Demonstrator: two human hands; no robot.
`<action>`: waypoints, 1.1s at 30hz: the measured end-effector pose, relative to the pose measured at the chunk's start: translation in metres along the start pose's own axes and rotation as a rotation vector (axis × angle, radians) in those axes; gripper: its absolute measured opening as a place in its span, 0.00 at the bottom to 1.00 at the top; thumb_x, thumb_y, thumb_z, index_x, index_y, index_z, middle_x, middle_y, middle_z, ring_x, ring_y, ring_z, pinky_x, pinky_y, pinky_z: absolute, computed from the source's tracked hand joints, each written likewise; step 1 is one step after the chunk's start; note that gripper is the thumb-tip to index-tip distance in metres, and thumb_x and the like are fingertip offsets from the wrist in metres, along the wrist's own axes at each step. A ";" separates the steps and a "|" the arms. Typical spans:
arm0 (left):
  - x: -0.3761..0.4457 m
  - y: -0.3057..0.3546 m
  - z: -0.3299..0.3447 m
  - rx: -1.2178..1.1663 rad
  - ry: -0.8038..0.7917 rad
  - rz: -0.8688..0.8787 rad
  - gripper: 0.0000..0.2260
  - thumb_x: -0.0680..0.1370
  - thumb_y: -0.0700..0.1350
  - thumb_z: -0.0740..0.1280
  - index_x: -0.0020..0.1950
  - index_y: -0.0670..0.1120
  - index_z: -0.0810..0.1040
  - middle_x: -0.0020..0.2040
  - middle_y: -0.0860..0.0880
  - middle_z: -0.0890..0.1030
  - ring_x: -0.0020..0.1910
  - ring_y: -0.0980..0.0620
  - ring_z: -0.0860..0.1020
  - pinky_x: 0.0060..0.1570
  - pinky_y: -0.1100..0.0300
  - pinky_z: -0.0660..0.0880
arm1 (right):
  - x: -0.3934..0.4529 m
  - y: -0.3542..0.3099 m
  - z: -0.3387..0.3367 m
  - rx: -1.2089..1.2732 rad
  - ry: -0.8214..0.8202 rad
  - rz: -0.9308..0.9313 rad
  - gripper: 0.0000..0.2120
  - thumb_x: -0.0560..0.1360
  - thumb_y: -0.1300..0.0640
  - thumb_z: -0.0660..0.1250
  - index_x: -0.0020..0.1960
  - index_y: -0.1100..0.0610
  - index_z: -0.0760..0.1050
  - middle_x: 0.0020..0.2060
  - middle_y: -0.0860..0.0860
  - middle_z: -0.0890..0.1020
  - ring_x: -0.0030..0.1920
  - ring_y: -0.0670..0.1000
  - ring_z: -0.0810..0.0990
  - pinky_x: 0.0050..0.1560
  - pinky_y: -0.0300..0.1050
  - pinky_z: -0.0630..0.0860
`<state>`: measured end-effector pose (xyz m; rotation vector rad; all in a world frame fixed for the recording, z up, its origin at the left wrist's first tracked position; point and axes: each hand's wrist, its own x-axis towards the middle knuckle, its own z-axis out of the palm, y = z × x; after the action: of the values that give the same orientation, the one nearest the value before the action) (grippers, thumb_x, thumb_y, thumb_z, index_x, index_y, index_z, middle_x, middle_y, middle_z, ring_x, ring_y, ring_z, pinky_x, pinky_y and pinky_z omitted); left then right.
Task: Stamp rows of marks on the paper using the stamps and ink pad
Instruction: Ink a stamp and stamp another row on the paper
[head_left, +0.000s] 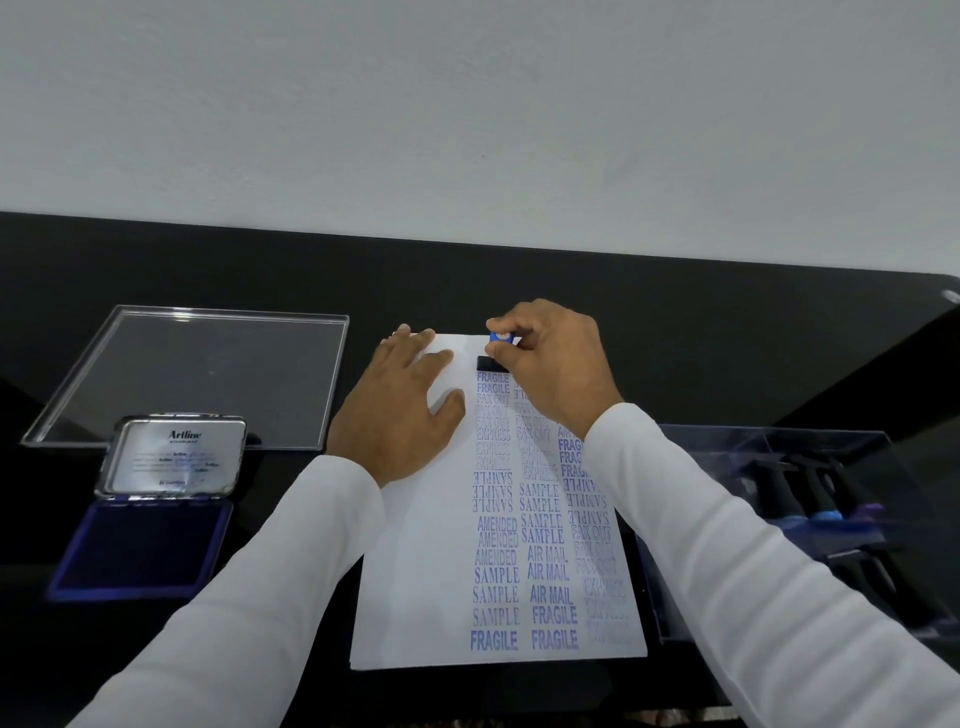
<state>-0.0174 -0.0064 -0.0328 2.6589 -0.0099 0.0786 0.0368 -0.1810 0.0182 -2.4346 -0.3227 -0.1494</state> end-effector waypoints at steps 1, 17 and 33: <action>0.000 0.000 0.000 0.001 -0.001 0.000 0.26 0.81 0.62 0.60 0.77 0.55 0.66 0.81 0.54 0.59 0.81 0.49 0.52 0.76 0.47 0.57 | 0.000 0.000 0.000 -0.003 0.003 0.001 0.11 0.76 0.52 0.72 0.57 0.51 0.83 0.53 0.46 0.83 0.45 0.43 0.77 0.47 0.24 0.67; 0.000 0.001 -0.001 -0.008 -0.005 -0.006 0.26 0.81 0.62 0.60 0.77 0.55 0.65 0.81 0.54 0.58 0.81 0.48 0.53 0.76 0.46 0.58 | -0.001 -0.001 -0.002 0.016 0.002 0.017 0.13 0.76 0.52 0.72 0.59 0.52 0.83 0.57 0.48 0.83 0.48 0.42 0.76 0.53 0.30 0.70; 0.000 0.001 -0.001 -0.012 -0.007 -0.006 0.27 0.81 0.62 0.60 0.78 0.55 0.65 0.81 0.54 0.58 0.81 0.48 0.53 0.76 0.46 0.58 | 0.000 -0.008 -0.004 0.018 -0.001 0.045 0.12 0.76 0.54 0.72 0.58 0.53 0.83 0.55 0.48 0.84 0.49 0.44 0.79 0.58 0.36 0.73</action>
<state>-0.0179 -0.0070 -0.0310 2.6475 -0.0053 0.0670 0.0342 -0.1776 0.0261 -2.4220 -0.2688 -0.1256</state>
